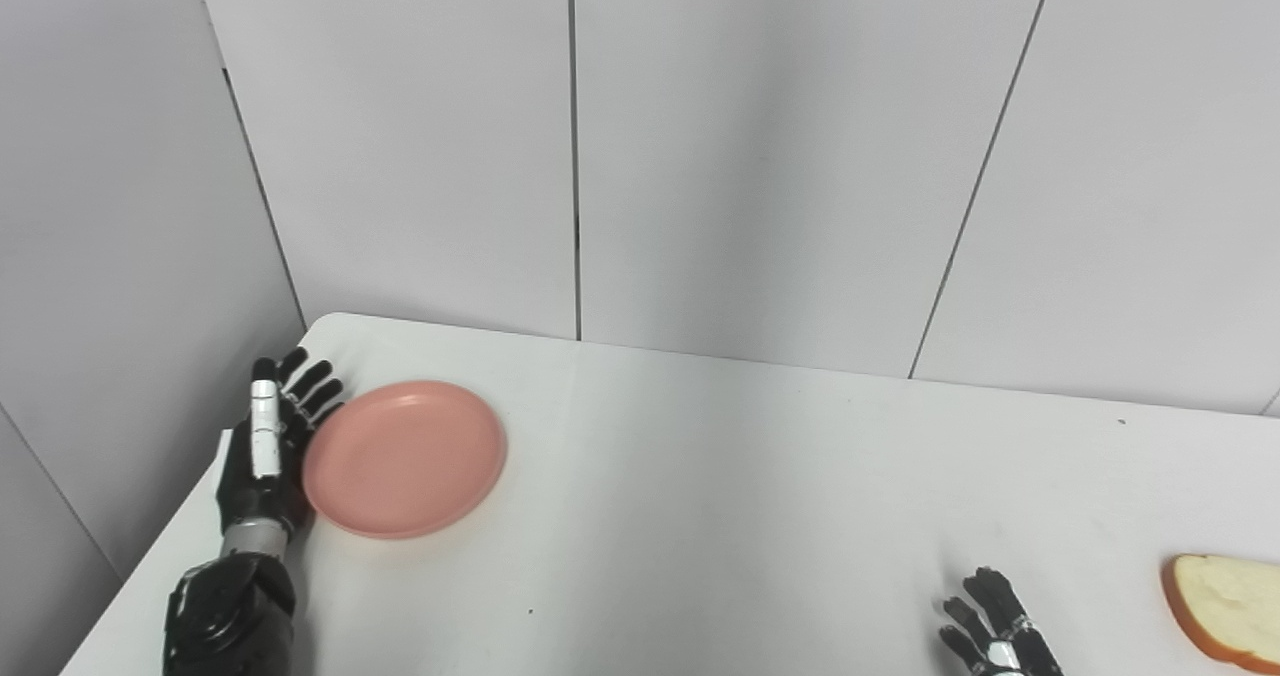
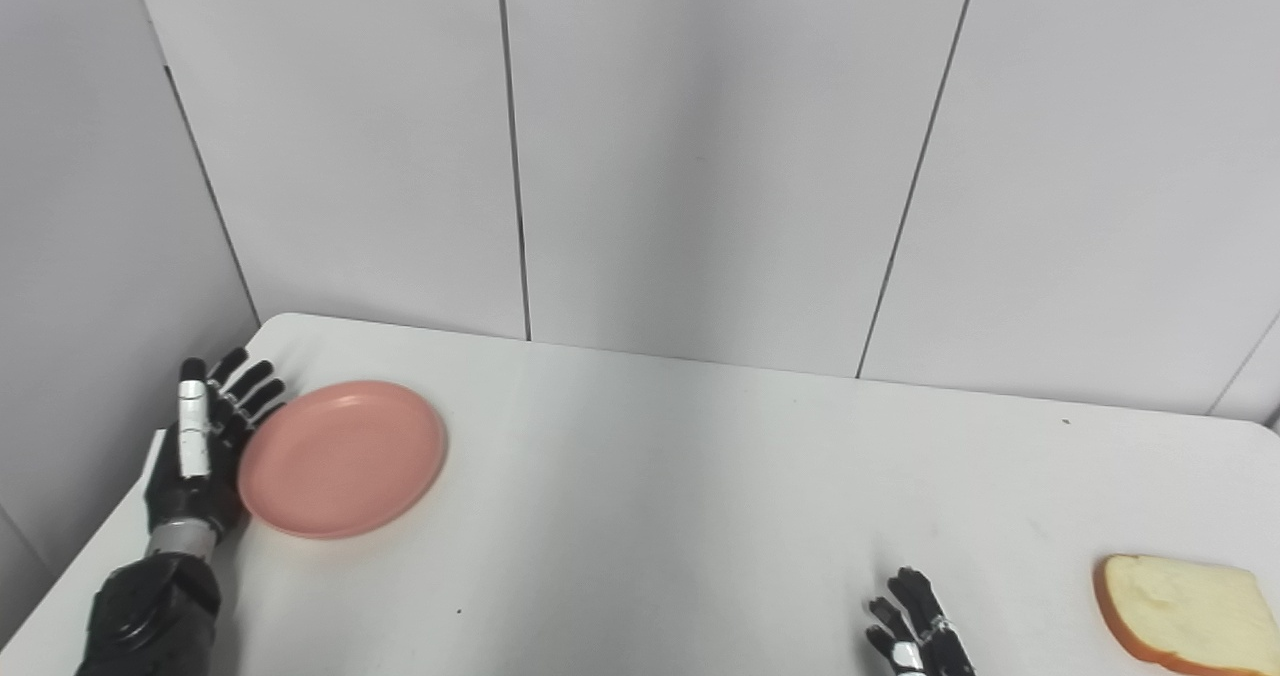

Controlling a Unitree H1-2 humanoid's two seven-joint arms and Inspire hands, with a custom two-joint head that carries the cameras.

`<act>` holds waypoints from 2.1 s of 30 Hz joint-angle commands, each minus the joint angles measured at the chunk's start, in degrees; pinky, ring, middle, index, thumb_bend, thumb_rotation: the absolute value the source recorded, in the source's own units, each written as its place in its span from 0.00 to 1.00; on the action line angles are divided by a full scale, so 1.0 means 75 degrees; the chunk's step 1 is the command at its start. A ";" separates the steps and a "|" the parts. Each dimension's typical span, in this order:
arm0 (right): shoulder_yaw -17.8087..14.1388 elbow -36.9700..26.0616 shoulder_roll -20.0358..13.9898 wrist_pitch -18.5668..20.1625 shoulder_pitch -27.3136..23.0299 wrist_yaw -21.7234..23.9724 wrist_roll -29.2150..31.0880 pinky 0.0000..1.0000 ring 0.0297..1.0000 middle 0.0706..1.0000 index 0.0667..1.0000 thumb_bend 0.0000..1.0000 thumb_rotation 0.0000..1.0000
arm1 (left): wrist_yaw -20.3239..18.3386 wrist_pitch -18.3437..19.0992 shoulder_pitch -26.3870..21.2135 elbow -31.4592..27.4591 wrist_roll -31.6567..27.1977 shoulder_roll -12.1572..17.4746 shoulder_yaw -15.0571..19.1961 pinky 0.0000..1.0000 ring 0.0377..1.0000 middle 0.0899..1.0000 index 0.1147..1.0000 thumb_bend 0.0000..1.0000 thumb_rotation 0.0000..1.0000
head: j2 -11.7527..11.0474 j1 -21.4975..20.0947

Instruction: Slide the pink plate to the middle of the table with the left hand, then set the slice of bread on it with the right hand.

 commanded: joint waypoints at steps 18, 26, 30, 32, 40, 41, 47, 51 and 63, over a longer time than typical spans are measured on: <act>0.0149 -0.0306 0.0346 0.0064 0.0185 -0.0152 -0.0310 0.84 0.84 0.88 0.86 0.77 0.70 | 0.0357 0.1838 0.0275 -0.1729 0.0680 -0.0686 -0.0860 0.86 0.82 0.79 0.81 0.90 0.93 | 0.0557 -0.1173; 0.0373 -0.0637 0.0540 0.0289 0.0195 -0.0297 -0.0515 0.84 0.84 0.88 0.86 0.75 0.70 | 0.0303 0.2133 0.0294 -0.1948 0.0816 -0.0992 -0.1292 0.80 0.78 0.75 0.81 0.89 0.94 | 0.0636 -0.1460; 0.0431 -0.0671 0.0595 0.0238 0.0210 -0.0397 -0.0800 0.82 0.83 0.88 0.86 0.74 0.72 | 0.0243 0.2074 0.0317 -0.1918 0.0995 -0.1143 -0.1557 0.78 0.78 0.75 0.80 0.89 0.95 | 0.0625 -0.1577; 0.0448 -0.0699 0.0651 0.0226 0.0225 -0.0432 -0.0864 0.80 0.82 0.87 0.86 0.73 0.71 | 0.0212 0.2119 0.0327 -0.1936 0.1060 -0.1232 -0.1685 0.78 0.78 0.75 0.80 0.89 0.95 | 0.0658 -0.1645; 0.0569 -0.0887 0.0754 0.0503 0.0227 -0.0511 -0.1008 0.80 0.82 0.87 0.86 0.74 0.71 | 0.0040 0.2287 0.0333 -0.2017 0.1136 -0.1573 -0.1993 0.83 0.78 0.74 0.83 0.91 0.96 | 0.0789 -0.1856; 0.0588 -0.0887 0.0760 0.0500 0.0224 -0.0517 -0.1039 0.80 0.83 0.88 0.86 0.73 0.71 | 0.0001 0.2303 0.0339 -0.2026 0.1142 -0.1592 -0.2029 0.83 0.79 0.74 0.85 0.90 0.97 | 0.0789 -0.1856; 0.0752 -0.0858 0.0971 0.0505 0.0151 -0.0735 -0.1481 0.81 0.82 0.86 0.85 0.74 0.71 | -0.0125 0.2396 0.0347 -0.2016 0.1190 -0.1620 -0.2183 0.82 0.76 0.70 0.85 0.91 0.97 | 0.0865 -0.2509; 0.0867 -0.0706 0.1145 0.0326 0.0103 -0.0867 -0.1773 0.82 0.81 0.86 0.84 0.74 0.71 | -0.0347 0.2342 0.0396 -0.1993 0.1161 -0.1716 -0.2358 0.82 0.77 0.70 0.86 0.91 0.98 | 0.0879 -0.2827; 0.0786 -0.0546 0.1515 -0.0322 -0.0013 -0.1609 -0.2481 0.84 0.80 0.81 0.78 0.73 0.65 | -0.0611 0.2182 0.0414 -0.1796 0.1454 -0.2046 -0.2887 0.83 0.76 0.70 0.85 0.94 1.00 | 0.1018 -0.2981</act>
